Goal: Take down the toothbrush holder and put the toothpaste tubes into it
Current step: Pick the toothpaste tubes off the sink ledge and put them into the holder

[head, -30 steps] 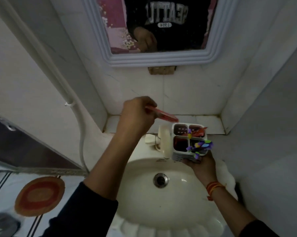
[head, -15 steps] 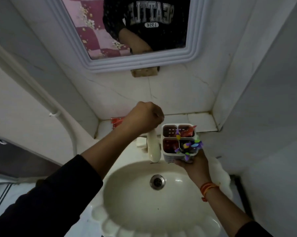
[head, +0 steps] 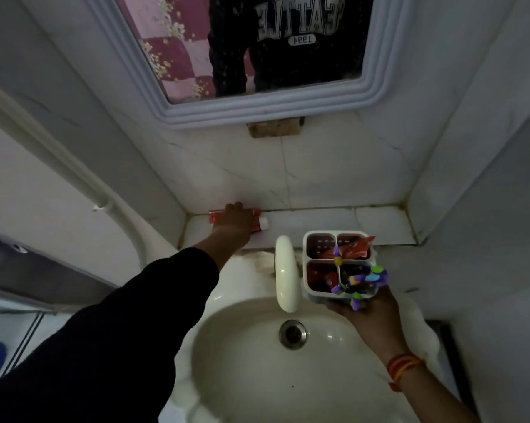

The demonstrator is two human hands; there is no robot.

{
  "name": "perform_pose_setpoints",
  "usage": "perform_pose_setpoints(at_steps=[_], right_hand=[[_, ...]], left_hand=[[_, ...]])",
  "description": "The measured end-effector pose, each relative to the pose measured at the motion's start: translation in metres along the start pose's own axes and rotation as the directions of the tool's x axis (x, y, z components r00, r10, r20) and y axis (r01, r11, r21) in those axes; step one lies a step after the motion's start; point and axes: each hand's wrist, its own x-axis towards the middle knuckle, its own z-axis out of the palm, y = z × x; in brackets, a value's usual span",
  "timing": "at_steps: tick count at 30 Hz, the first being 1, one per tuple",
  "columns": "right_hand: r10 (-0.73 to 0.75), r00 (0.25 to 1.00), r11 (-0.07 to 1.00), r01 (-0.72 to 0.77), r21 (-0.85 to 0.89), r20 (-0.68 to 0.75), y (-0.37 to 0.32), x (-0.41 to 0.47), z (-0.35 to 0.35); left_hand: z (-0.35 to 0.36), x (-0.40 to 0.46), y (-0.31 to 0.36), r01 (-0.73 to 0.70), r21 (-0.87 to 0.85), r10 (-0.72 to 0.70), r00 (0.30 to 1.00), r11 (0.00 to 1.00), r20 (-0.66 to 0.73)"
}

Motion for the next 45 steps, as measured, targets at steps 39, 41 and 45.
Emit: perform_pose_setpoints(at_steps=[39,41,45], right_hand=[[0.074,0.99,0.976,-0.097,0.197,0.124,0.001,0.005,-0.001],[0.075,0.991,0.977,-0.095,0.191,0.111,0.001,0.006,0.0],[0.092,0.99,0.974,-0.111,0.2,0.103,0.005,0.007,-0.002]], left_hand=[[-0.001,0.015,-0.016,0.052,-0.097,-0.039,0.991,0.994,0.131],[0.01,0.019,-0.019,0.058,-0.077,-0.053,0.997,0.995,0.064],[0.014,0.014,-0.02,-0.03,0.09,0.029,1.0,0.995,0.009]])
